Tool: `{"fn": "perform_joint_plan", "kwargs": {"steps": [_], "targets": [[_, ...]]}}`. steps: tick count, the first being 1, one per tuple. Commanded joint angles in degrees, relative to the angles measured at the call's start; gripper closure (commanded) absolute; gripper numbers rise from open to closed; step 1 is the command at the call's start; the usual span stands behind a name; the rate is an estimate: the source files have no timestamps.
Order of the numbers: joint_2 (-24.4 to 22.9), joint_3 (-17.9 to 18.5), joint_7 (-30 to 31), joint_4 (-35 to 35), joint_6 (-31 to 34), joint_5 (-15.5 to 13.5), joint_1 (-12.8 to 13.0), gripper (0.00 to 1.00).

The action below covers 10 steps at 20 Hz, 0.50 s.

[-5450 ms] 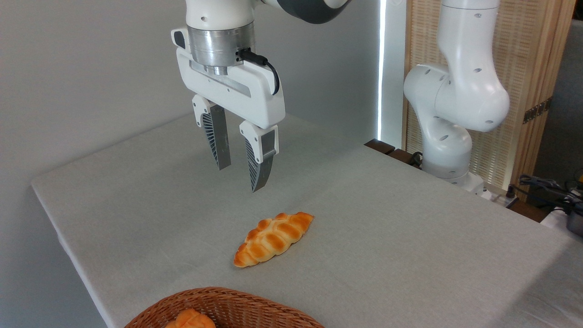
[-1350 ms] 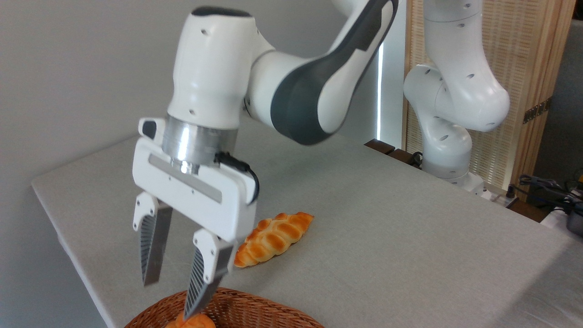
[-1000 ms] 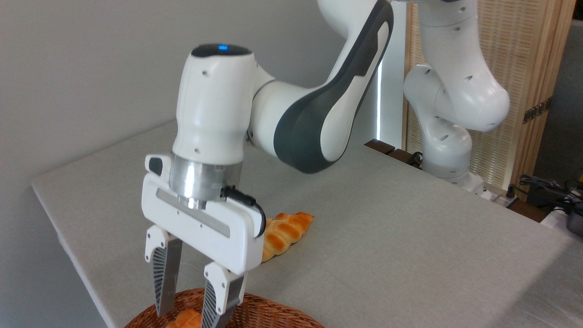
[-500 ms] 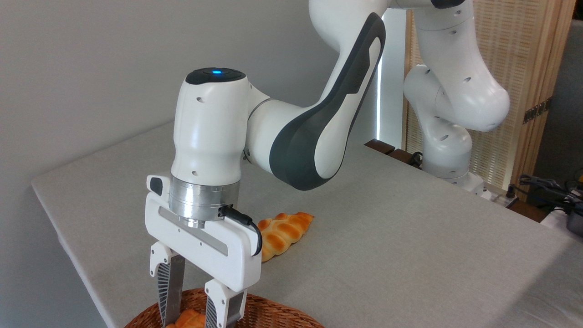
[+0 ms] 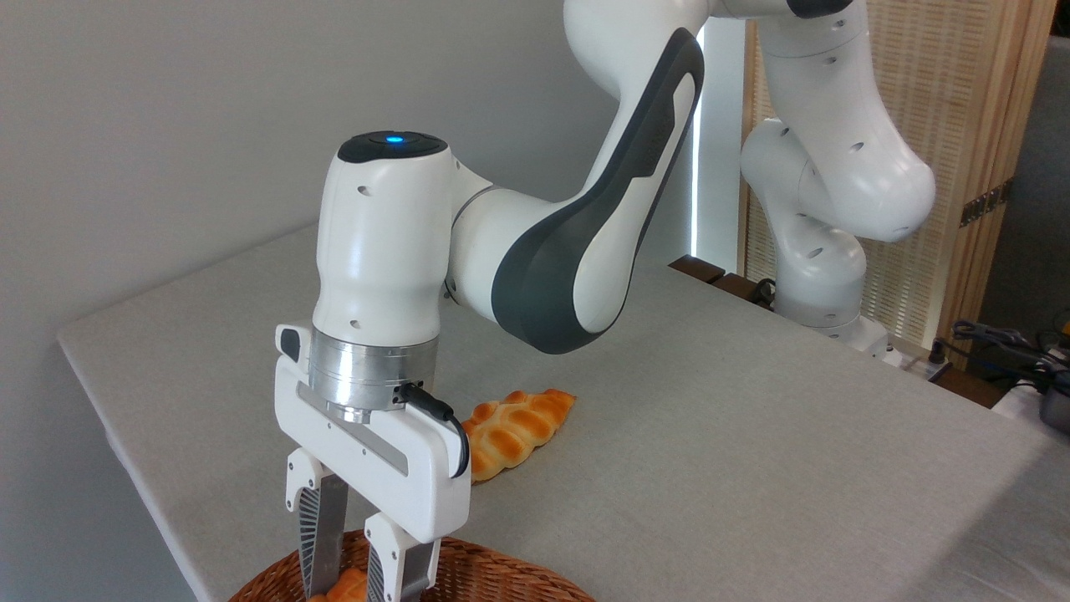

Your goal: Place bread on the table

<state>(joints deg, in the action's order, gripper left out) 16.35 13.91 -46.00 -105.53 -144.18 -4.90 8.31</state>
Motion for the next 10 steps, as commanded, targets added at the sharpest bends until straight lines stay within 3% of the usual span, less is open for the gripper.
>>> {"fn": "perform_joint_plan", "kwargs": {"steps": [1, 10], "targets": [[0.78, 0.41, -1.19, 0.50, -0.75, -0.37, 0.13, 0.65], [0.61, 0.50, -1.02, 0.59, -0.75, -0.55, 0.13, 0.65]]}}
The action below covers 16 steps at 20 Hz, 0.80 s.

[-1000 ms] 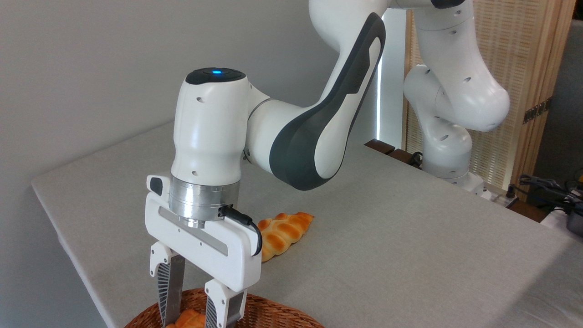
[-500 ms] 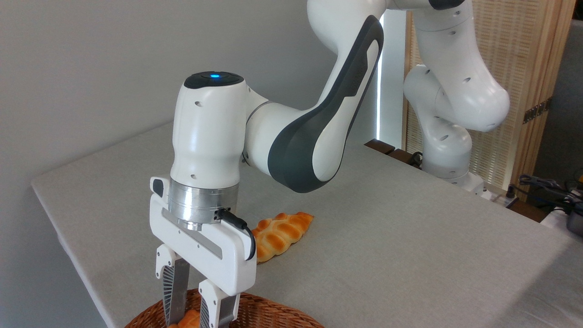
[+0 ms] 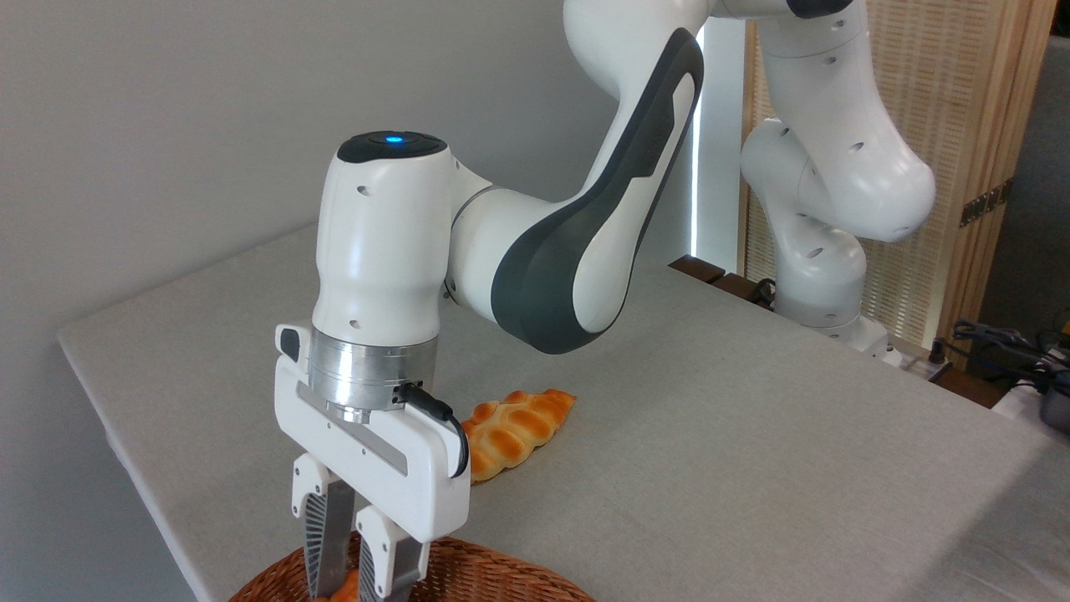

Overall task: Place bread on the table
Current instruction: 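Lift the held roll out of the basket and lower it onto the table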

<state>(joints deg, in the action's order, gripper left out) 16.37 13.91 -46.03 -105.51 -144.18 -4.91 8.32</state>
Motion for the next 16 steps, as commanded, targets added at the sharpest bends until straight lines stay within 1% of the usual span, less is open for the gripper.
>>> {"fn": "perform_joint_plan", "kwargs": {"steps": [1, 4, 7, 9, 10, 11, 13, 16], "targets": [[0.51, 0.41, -0.99, 0.57, -0.75, -0.54, 0.12, 0.65], [-0.54, 0.50, -0.72, 0.66, -0.75, -0.63, -0.06, 0.65], [-5.36, 0.41, -0.64, 0.66, -0.75, -0.72, -1.02, 0.65], [-7.91, 0.32, -0.46, 0.40, -0.05, -0.81, -1.03, 0.65], [-9.76, 0.15, 0.24, 0.13, 1.17, -0.81, -1.03, 0.63], [-11.26, -0.11, 1.11, 0.04, 3.97, -0.81, -1.03, 0.63], [-14.51, -0.20, 0.68, -0.31, 9.24, -0.81, -0.85, 0.61], [-20.13, -0.38, 0.94, -5.74, 15.66, -0.81, 0.11, 0.51]]}}
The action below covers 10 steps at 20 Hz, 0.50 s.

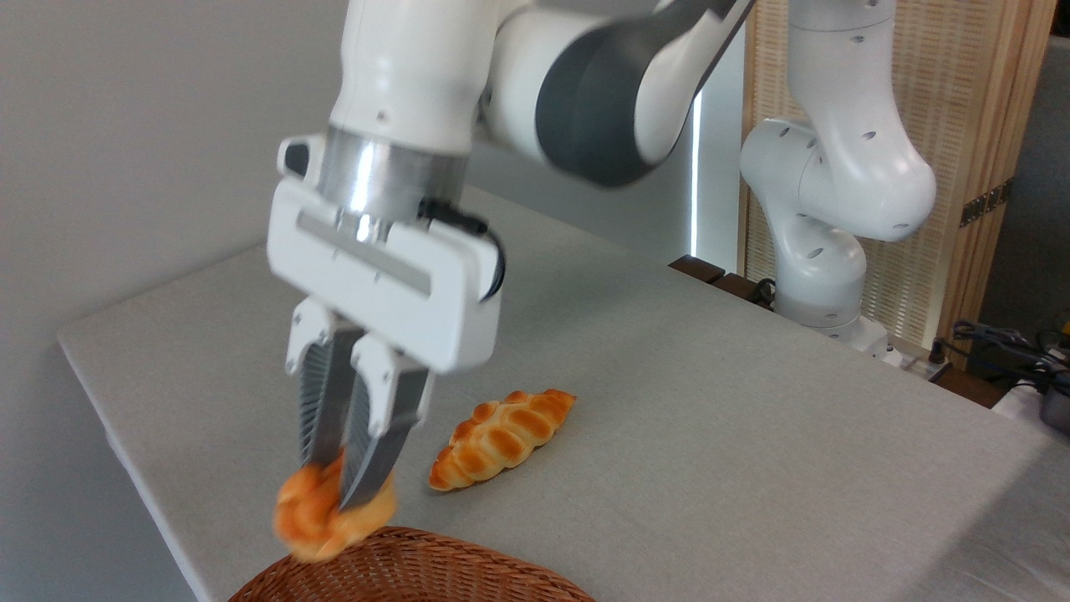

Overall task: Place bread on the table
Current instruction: 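Lift the held roll out of the basket and lower it onto the table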

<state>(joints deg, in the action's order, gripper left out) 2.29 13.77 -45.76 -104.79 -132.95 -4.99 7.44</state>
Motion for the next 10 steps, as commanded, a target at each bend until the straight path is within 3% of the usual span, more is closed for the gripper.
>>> {"fn": "perform_joint_plan", "kwargs": {"steps": [1, 3, 5, 6, 7, 10], "targets": [[-7.98, -0.23, 0.33, -9.00, 6.11, -0.64, 1.52, 0.48], [-10.63, -0.14, 0.41, -12.97, 8.84, -0.64, 1.87, 0.37], [-11.42, -0.14, 0.06, -15.17, 11.38, -0.03, 1.96, 0.35], [-11.43, -0.14, 0.06, -16.40, 12.62, 0.24, 1.96, 0.14], [-11.34, -0.14, 0.06, -17.54, 12.89, 0.24, 1.87, 0.00], [-10.47, -0.06, 0.06, -17.91, 13.16, 0.24, 1.87, 0.00]]}}
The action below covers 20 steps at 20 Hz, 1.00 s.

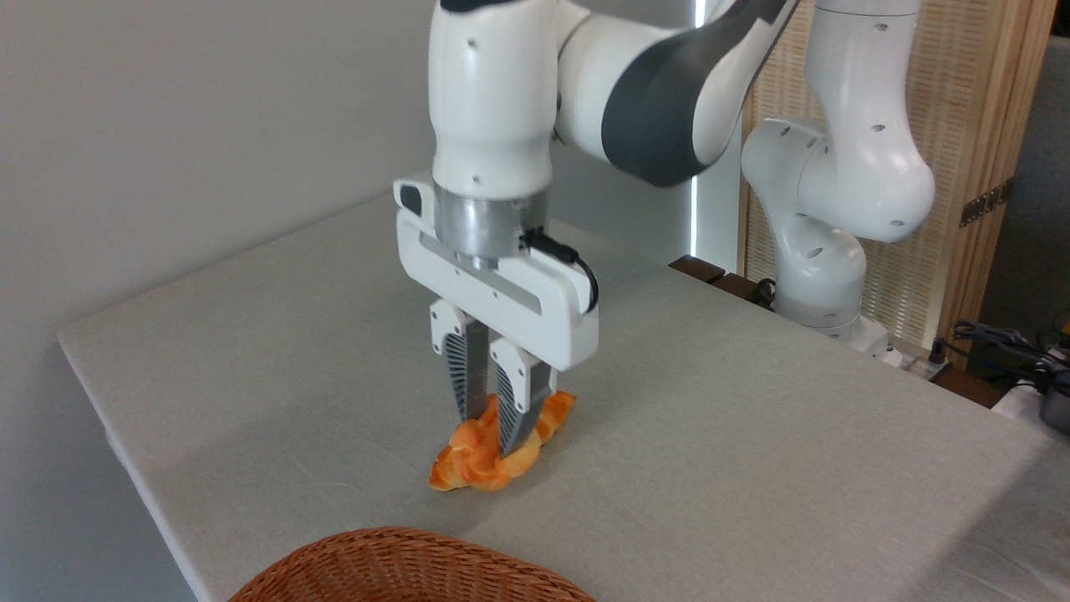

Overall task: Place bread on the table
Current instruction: 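Open the gripper to release the roll and raise it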

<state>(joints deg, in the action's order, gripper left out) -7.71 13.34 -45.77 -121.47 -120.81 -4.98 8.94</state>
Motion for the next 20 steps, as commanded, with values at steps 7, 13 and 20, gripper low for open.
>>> {"fn": "perform_joint_plan", "kwargs": {"steps": [7, 13, 20], "targets": [[0.42, 0.37, -0.11, -1.14, 0.93, 0.23, 0.37, 0.00], [0.33, 0.28, -0.11, -0.44, 0.49, 0.23, 0.37, 0.00], [0.85, -2.09, 2.97, 13.79, 8.29, -0.65, 0.46, 0.00]]}}
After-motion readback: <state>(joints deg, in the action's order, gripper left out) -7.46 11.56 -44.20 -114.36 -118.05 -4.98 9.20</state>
